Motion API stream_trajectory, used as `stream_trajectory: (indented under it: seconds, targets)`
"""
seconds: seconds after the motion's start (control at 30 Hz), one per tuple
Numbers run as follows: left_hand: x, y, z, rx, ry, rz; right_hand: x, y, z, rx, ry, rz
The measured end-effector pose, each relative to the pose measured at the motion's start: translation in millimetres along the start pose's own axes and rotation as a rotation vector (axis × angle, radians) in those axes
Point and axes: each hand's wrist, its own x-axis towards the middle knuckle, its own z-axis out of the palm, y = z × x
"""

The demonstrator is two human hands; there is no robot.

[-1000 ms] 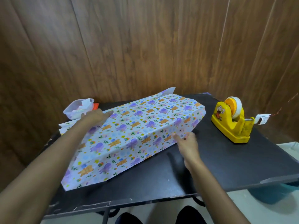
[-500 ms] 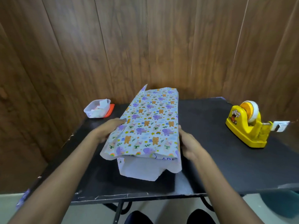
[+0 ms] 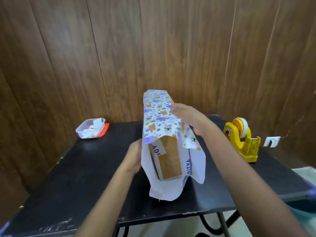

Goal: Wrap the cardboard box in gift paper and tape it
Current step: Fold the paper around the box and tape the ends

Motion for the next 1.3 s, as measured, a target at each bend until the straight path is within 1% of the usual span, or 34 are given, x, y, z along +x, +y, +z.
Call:
stream_trajectory:
  seconds: [0.07,0.1,0.13,0.17,0.2,0.27,0.3,0.33,0.37,0.43,0.5,0.63,0.8,0.93,1.03,1.17,1.3]
  targets:
    - [6.9,18.3,-1.5,-0.014,0.045,0.123,-7.3,-2.4,-10.6,-0.105,-0.022,-0.029]
    - [4.3,32.6,-0.1,0.035,0.061,0.211,-10.4,-4.6,-16.7,-0.199,-0.047,-0.067]
    - [1.3,47.6,3.6,0.139,0.052,0.317,-12.5,-7.0,-23.2,-0.313,-0.082,-0.116]
    - [-3.3,61.1,9.8,0.265,-0.020,0.401,-16.4,-11.3,-27.9,-0.416,-0.128,-0.159]
    - [-5.2,71.0,14.8,0.420,-0.128,0.446,-17.7,-15.4,-31.3,-0.507,-0.185,-0.191]
    - [-3.0,82.2,23.6,0.731,-0.336,0.428,-18.2,-21.7,-36.0,-0.647,-0.283,-0.204]
    - [0.5,83.8,26.5,0.911,-0.389,0.420,-17.4,-23.3,-38.5,-0.703,-0.310,-0.195]
    - [3.9,83.8,28.7,1.084,-0.411,0.428,-16.5,-23.6,-40.9,-0.751,-0.328,-0.185]
    - [7.6,82.5,30.6,1.215,-0.397,0.443,-16.2,-22.7,-44.4,-0.795,-0.341,-0.181]
    - [8.4,81.6,31.9,1.371,-0.321,0.479,-15.0,-17.7,-49.6,-0.849,-0.379,-0.194]
    - [5.6,82.5,32.1,1.476,-0.277,0.538,-16.0,-12.1,-52.6,-0.853,-0.371,-0.213]
    - [0.7,80.8,36.6,1.683,-0.226,0.543,-18.2,-3.0,-51.4,-0.912,-0.314,-0.290]
    - [-6.2,76.8,48.5,1.939,-0.119,0.577,-22.4,-0.8,-49.7,-0.963,-0.278,-0.282]
    - [-10.4,73.4,51.5,2.015,-0.080,0.646,-26.4,0.9,-44.8,-1.003,-0.212,-0.277]
    - [-16.0,73.3,54.5,2.104,-0.093,0.708,-26.3,3.0,-43.7,-0.982,-0.182,-0.273]
    - [-16.7,72.7,54.3,2.171,-0.164,0.775,-22.2,5.1,-43.1,-0.945,-0.171,-0.240]
    - [-14.7,71.1,51.7,2.186,-0.203,0.834,-24.3,-1.1,-47.2,-0.790,-0.218,-0.204]
